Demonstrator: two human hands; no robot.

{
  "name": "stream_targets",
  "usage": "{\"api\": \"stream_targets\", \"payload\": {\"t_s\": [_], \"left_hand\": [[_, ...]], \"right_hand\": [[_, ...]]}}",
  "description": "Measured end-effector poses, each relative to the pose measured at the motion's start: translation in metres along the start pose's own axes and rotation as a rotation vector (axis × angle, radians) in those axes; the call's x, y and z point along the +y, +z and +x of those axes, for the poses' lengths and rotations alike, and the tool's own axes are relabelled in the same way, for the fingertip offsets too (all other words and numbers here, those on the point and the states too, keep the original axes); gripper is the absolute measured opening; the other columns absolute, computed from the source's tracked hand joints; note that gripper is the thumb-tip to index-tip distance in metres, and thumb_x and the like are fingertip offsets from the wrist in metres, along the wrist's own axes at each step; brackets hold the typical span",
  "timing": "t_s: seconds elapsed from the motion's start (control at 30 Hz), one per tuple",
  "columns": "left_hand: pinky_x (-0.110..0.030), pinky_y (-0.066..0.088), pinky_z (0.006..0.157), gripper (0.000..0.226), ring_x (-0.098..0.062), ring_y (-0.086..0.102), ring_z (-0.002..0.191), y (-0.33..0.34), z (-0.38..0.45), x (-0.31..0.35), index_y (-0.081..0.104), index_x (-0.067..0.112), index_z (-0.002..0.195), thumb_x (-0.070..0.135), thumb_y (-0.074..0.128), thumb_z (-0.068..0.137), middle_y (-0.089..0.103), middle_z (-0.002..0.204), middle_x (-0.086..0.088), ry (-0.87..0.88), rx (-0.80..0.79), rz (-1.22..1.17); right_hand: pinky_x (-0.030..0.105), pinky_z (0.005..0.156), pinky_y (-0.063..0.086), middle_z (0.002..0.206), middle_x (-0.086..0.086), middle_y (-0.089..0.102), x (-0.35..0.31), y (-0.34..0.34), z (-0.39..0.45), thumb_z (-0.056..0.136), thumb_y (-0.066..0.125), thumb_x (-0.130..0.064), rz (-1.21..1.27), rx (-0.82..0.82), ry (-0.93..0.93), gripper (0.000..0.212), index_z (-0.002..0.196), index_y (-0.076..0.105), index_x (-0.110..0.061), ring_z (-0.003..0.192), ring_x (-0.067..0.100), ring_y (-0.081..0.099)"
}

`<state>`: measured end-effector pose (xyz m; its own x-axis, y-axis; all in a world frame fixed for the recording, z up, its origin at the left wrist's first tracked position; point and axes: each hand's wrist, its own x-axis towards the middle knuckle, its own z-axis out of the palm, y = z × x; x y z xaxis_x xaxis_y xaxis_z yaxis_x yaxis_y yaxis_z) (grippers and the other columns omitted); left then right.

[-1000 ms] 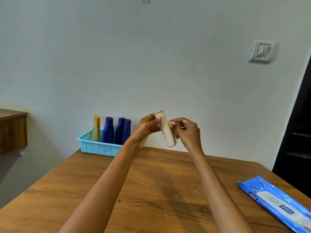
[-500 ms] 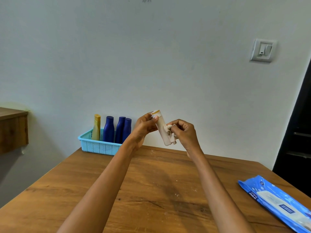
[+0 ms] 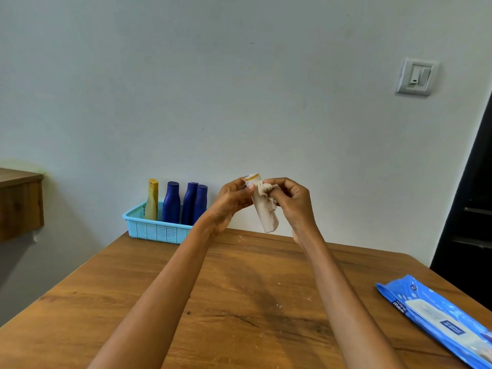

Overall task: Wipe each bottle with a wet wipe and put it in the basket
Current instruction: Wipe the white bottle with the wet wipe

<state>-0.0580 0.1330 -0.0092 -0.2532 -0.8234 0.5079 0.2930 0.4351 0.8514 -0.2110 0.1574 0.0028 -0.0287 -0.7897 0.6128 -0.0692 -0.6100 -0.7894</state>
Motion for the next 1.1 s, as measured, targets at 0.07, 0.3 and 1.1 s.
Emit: {"api": "stream_targets", "payload": {"t_s": [0.07,0.3,1.1], "left_hand": [[-0.029,0.051,0.089,0.036,-0.017,0.064,0.097,-0.004,0.000,0.002,0.059,0.011,0.113,0.024,0.060,0.079,0.069,0.102,-0.003,-0.001,-0.002,-0.007],[-0.033,0.051,0.092,0.054,-0.021,0.062,0.103,-0.008,0.001,-0.006,0.052,0.007,0.128,0.025,0.065,0.079,0.064,0.116,-0.012,-0.023,0.098,0.046],[-0.034,0.054,0.085,0.017,-0.023,0.065,0.086,-0.013,0.005,-0.009,0.059,0.012,0.105,0.018,0.061,0.089,0.063,0.100,-0.003,-0.055,0.379,-0.039]], "right_hand": [[0.016,0.067,0.048,0.090,-0.001,0.069,-0.003,0.002,-0.001,0.086,0.061,-0.009,-0.022,-0.040,-0.018,0.011,0.090,0.071,-0.012,0.085,0.007,0.061],[0.014,0.065,0.043,0.081,-0.007,0.066,0.009,-0.006,-0.007,0.084,0.058,-0.002,-0.282,-0.147,-0.045,0.018,0.075,0.072,-0.010,0.079,0.005,0.057],[0.012,0.061,0.039,0.086,0.002,0.062,0.030,-0.010,-0.009,0.081,0.060,0.000,-0.676,-0.180,-0.322,0.015,0.077,0.073,-0.007,0.075,0.007,0.055]]}}
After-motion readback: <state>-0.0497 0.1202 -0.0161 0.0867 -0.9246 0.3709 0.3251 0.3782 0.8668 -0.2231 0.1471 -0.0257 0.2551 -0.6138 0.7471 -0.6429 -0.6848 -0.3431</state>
